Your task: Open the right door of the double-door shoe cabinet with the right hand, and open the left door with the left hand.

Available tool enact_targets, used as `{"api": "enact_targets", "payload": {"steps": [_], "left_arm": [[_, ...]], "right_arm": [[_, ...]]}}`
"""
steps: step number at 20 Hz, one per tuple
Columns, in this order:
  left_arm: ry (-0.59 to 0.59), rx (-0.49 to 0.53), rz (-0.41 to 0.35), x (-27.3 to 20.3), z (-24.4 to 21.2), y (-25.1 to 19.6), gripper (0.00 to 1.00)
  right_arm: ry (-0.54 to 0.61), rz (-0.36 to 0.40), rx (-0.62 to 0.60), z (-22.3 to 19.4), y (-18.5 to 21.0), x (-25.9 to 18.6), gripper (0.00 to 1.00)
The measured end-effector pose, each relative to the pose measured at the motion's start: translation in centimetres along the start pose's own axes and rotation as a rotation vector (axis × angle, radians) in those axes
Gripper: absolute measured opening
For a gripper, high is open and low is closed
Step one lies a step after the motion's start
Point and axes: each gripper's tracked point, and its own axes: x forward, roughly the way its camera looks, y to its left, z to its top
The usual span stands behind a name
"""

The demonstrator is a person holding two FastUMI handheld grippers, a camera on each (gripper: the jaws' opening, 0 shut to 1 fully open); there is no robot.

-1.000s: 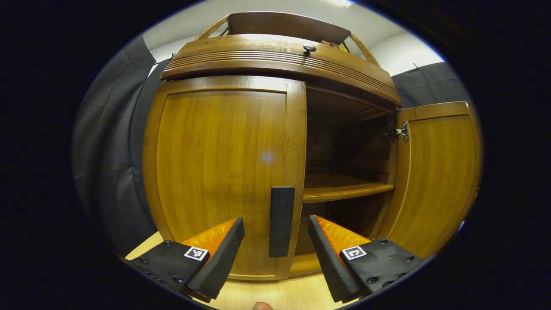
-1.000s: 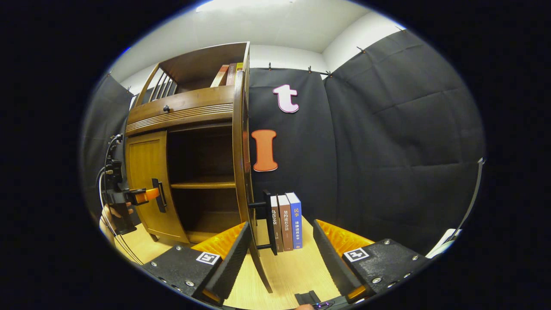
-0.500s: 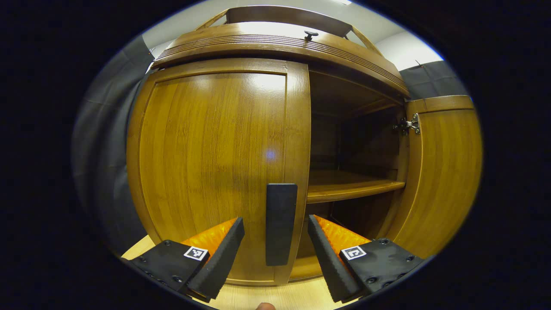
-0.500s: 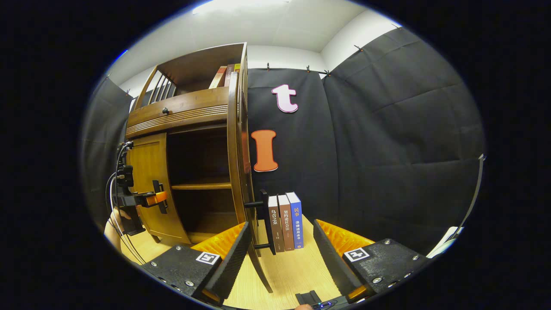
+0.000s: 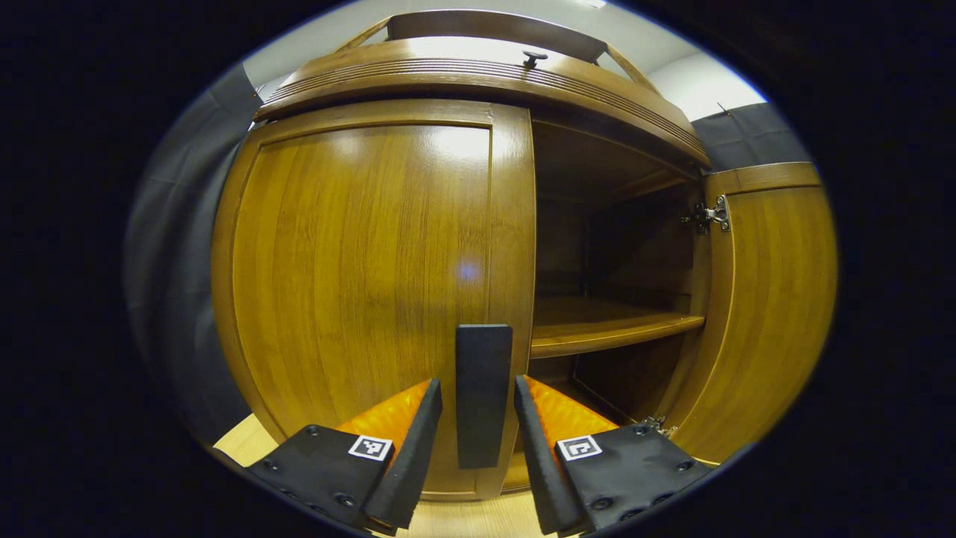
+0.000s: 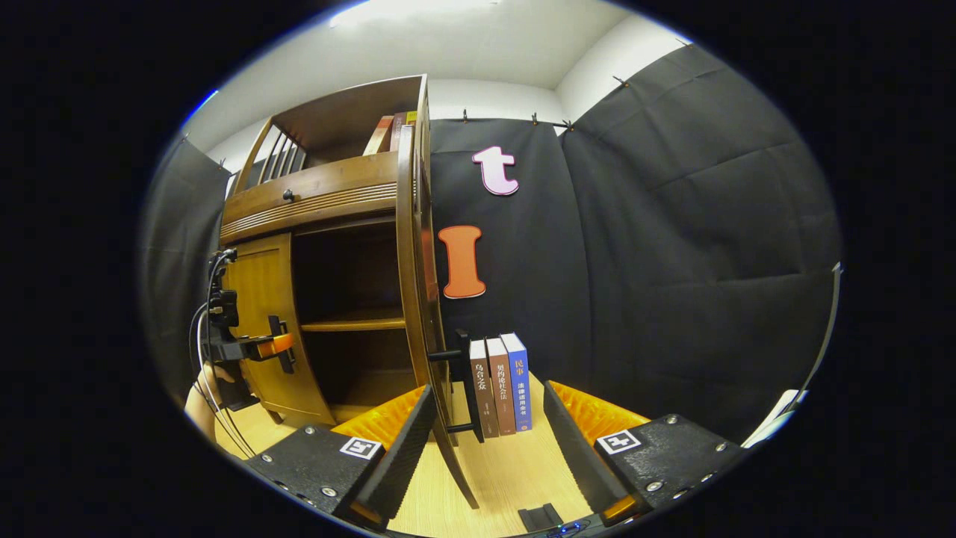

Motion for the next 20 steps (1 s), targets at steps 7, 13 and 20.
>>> {"api": "enact_targets", "payload": {"steps": [7, 13, 20], "left_arm": [[0.005, -0.005, 0.000, 0.4, -0.4, 0.1, 0.43], [0.042, 0.044, 0.026, -0.6, -0.8, 0.0, 0.31], [0.061, 0.036, -0.033, -4.4, -0.5, 0.2, 0.31]], "right_arm": [[0.017, -0.001, -0.007, -0.4, 0.2, 0.2, 1.00], [0.026, 0.020, -0.012, -0.5, 1.4, 0.1, 0.89], [0.028, 0.024, 0.000, -0.2, 2.5, -0.6, 1.00]]}}
